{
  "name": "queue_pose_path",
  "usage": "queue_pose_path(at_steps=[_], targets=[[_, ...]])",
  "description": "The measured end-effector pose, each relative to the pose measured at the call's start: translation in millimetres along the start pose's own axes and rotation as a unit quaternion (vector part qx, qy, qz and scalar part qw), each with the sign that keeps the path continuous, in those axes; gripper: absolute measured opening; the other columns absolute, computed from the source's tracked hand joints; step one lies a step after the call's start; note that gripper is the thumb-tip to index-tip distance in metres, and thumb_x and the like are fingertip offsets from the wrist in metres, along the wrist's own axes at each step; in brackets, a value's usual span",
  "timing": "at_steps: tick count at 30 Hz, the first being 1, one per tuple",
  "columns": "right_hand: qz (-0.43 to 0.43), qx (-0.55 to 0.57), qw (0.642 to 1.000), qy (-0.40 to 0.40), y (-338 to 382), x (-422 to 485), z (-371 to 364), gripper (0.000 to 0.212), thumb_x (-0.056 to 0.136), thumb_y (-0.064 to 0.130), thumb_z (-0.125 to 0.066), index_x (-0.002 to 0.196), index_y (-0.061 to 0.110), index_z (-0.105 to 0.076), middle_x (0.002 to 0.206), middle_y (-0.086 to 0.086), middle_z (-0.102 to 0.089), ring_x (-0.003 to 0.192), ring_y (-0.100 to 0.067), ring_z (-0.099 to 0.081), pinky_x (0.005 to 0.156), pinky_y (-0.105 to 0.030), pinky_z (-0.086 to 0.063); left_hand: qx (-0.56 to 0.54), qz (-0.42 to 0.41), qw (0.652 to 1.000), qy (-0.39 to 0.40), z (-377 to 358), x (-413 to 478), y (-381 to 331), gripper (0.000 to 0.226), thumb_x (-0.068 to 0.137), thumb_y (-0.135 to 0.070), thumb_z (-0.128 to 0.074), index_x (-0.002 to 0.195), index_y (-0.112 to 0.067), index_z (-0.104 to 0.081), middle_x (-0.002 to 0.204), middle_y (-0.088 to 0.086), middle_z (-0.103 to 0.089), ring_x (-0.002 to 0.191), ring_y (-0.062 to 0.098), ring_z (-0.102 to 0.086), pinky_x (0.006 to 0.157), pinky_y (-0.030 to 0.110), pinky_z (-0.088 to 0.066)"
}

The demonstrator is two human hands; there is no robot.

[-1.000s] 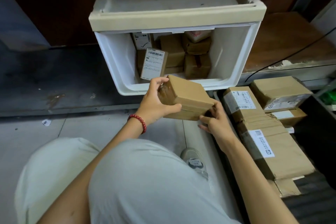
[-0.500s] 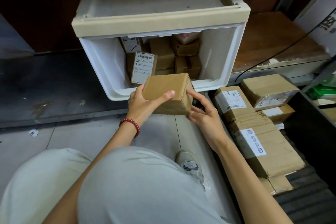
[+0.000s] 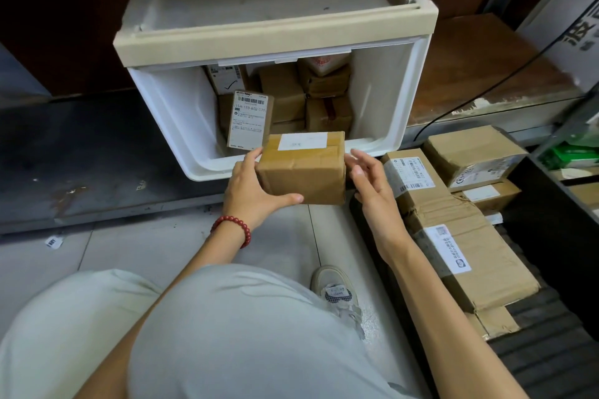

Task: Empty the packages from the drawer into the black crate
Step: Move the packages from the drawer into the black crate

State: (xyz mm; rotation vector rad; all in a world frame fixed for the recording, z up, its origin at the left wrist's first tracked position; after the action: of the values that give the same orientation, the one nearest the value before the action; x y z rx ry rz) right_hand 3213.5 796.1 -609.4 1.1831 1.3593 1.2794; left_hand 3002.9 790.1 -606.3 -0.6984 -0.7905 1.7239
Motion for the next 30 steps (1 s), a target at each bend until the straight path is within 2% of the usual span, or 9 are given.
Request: queue_pose_path(at_steps=[2, 6, 10, 15, 17, 20, 24, 28, 30], targets=[[-0.011, 0.009, 1.0, -0.003, -2, 4, 2, 0.037, 0.104, 0.027, -0.04, 0.141, 0.031, -0.038, 0.13, 0.017, -0.055, 0.11, 0.019, -0.052, 0.08, 0.0, -0.042, -0.038, -0.004, 0.999, 0.024, -5, -1, -1, 0.109, 0.047, -0.051, -0.09, 0.14, -0.032, -0.037, 0.136, -0.004, -0.046, 0.126, 0.015, -0.044, 0.106, 0.04, -0.041], [-0.037, -0.018, 0.999, -0.017, -11, 4, 7, 0.045, 0.103, 0.038, -0.039, 0.147, 0.035, -0.035, 0.145, 0.006, -0.04, 0.131, -0.008, -0.046, 0.085, -0.013, -0.046, -0.128, -0.003, 0.991, 0.023, -5, -3, -7, 0.082, 0.044, -0.066, -0.081, 0.116, -0.045, -0.045, 0.118, -0.02, -0.055, 0.116, 0.005, -0.054, 0.1, 0.032, -0.047], [-0.051, 0.023, 0.998, -0.004, -25, -4, 0, 0.04, 0.101, 0.04, -0.045, 0.14, 0.034, -0.045, 0.142, 0.005, -0.04, 0.126, -0.009, -0.052, 0.101, -0.031, -0.048, -0.145, -0.007, 0.989, 0.003, -1, -4, -17, 0.07, 0.05, -0.07, -0.077, 0.103, -0.037, -0.046, 0.12, -0.016, -0.058, 0.114, 0.007, -0.056, 0.091, 0.035, -0.053], [-0.058, 0.092, 0.993, -0.041, -26, -2, 2, 0.052, 0.099, 0.023, -0.052, 0.147, 0.02, -0.031, 0.115, -0.002, -0.058, 0.107, -0.004, -0.062, 0.101, -0.033, -0.049, -0.16, -0.025, 0.987, -0.023, 6, 0, -22, 0.067, 0.07, -0.047, -0.079, 0.123, -0.03, -0.043, 0.123, -0.007, -0.054, 0.107, 0.01, -0.06, 0.071, 0.009, -0.049], [-0.052, 0.055, 0.997, -0.031, -23, 0, 2, 0.056, 0.094, 0.033, -0.059, 0.145, 0.023, -0.041, 0.12, -0.002, -0.063, 0.116, -0.014, -0.061, 0.107, -0.045, -0.044, -0.156, -0.034, 0.987, -0.008, 4, 2, -24, 0.076, 0.066, -0.053, -0.08, 0.13, -0.034, -0.043, 0.125, -0.005, -0.052, 0.109, 0.011, -0.06, 0.081, 0.017, -0.051], [-0.037, 0.032, 0.999, -0.02, -19, -2, 2, 0.048, 0.086, 0.042, -0.062, 0.133, 0.032, -0.056, 0.126, 0.003, -0.066, 0.121, -0.02, -0.059, 0.107, -0.05, -0.042, -0.116, -0.065, 0.991, 0.022, -3, 4, -34, 0.074, 0.069, -0.047, -0.08, 0.134, -0.032, -0.048, 0.131, 0.0, -0.047, 0.113, 0.013, -0.057, 0.093, 0.03, -0.052], [-0.028, 0.065, 0.996, -0.053, -13, 0, 20, 0.035, 0.092, 0.024, -0.06, 0.126, 0.032, -0.055, 0.123, 0.007, -0.066, 0.117, -0.011, -0.061, 0.108, -0.048, -0.043, -0.071, -0.101, 0.991, 0.058, -9, 10, -54, 0.07, 0.078, -0.031, -0.077, 0.141, -0.029, -0.045, 0.128, 0.002, -0.049, 0.107, 0.003, -0.056, 0.096, 0.022, -0.048], [-0.021, 0.069, 0.992, -0.099, 0, 0, 41, 0.056, 0.085, 0.037, -0.067, 0.135, 0.021, -0.046, 0.135, -0.002, -0.059, 0.128, -0.016, -0.053, 0.109, -0.048, -0.041, -0.055, -0.117, 0.986, 0.108, -16, 19, -77, 0.072, 0.072, -0.044, -0.079, 0.136, -0.041, -0.047, 0.135, 0.0, -0.049, 0.112, 0.011, -0.059, 0.099, 0.04, -0.049], [-0.028, 0.081, 0.991, -0.107, 2, 2, 58, 0.045, 0.091, 0.028, -0.064, 0.13, 0.021, -0.042, 0.133, -0.007, -0.059, 0.124, -0.018, -0.056, 0.103, -0.041, -0.049, -0.055, -0.13, 0.98, 0.137, -24, 24, -99, 0.076, 0.065, -0.05, -0.08, 0.133, -0.043, -0.048, 0.136, -0.002, -0.05, 0.111, 0.013, -0.062, 0.094, 0.045, -0.052]])
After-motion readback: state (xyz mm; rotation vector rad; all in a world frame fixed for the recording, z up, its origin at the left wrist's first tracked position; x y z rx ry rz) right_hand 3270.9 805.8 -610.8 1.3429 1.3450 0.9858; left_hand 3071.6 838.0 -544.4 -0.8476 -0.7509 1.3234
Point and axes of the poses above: each hand's wrist, its own x-axis towards the middle knuckle, its own z-axis out of the back of the hand, y = z × x, the point moved 8 cm from there along x, towards the middle knuckle
